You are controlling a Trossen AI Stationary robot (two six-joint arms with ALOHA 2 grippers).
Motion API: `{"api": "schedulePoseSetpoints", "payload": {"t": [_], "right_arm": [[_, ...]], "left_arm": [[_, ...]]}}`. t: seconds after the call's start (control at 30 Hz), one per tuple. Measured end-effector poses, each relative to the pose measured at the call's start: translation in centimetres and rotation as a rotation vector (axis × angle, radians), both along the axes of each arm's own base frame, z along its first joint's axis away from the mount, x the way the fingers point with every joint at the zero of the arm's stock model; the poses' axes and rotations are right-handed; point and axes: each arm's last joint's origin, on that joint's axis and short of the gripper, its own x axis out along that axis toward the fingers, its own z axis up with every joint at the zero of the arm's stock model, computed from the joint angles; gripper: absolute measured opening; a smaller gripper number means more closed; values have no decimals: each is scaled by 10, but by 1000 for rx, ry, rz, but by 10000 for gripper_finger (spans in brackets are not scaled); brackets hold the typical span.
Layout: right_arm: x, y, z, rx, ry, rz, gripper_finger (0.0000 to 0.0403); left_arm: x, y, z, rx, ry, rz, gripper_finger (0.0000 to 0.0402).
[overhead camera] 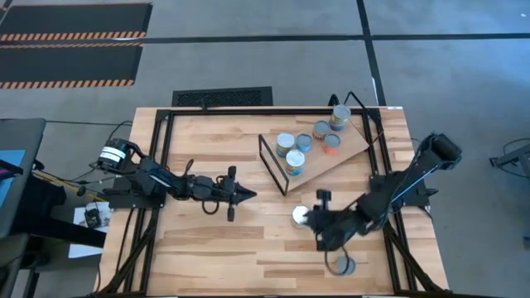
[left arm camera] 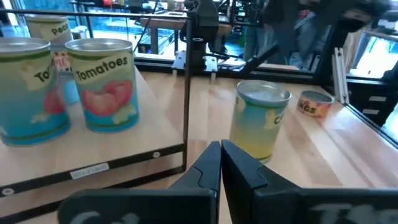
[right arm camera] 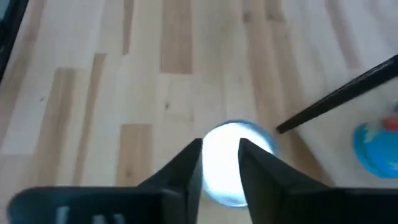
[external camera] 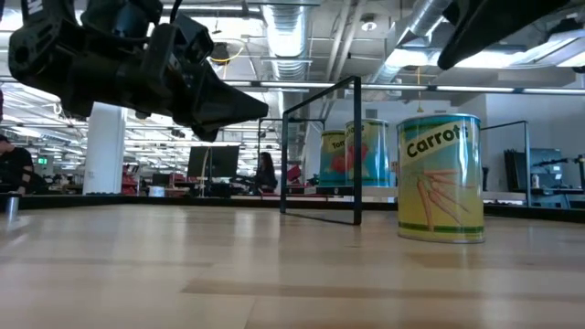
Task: Pick and place cans onto a shelf
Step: Put the canned carrots onto the shelf aligned with other cans
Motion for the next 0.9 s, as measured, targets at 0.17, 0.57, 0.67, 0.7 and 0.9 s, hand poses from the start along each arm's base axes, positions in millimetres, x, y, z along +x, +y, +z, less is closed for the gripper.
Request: {"api": "schedulePoseSetpoints", "payload": {"t": [0.17, 0.57, 0.67, 0.7, 0.9], "right_arm": [[22, 19, -1, -6, 105, -38, 161], [66, 25, -25, -64, 393, -167, 131], [71, 22, -30, -78, 426, -197, 118], [72, 21, -32, -87, 436, -204, 112], [72, 12, -30, -99, 464, -231, 45]], "left_arm": [[0, 3, 0, 19, 1, 8, 0], [0, 2, -2, 22, 21, -27, 0], [0, 2, -2, 21, 21, -27, 0], [0, 2, -2, 18, 21, -28, 0], [0, 1, -2, 12, 20, -40, 0]]}}
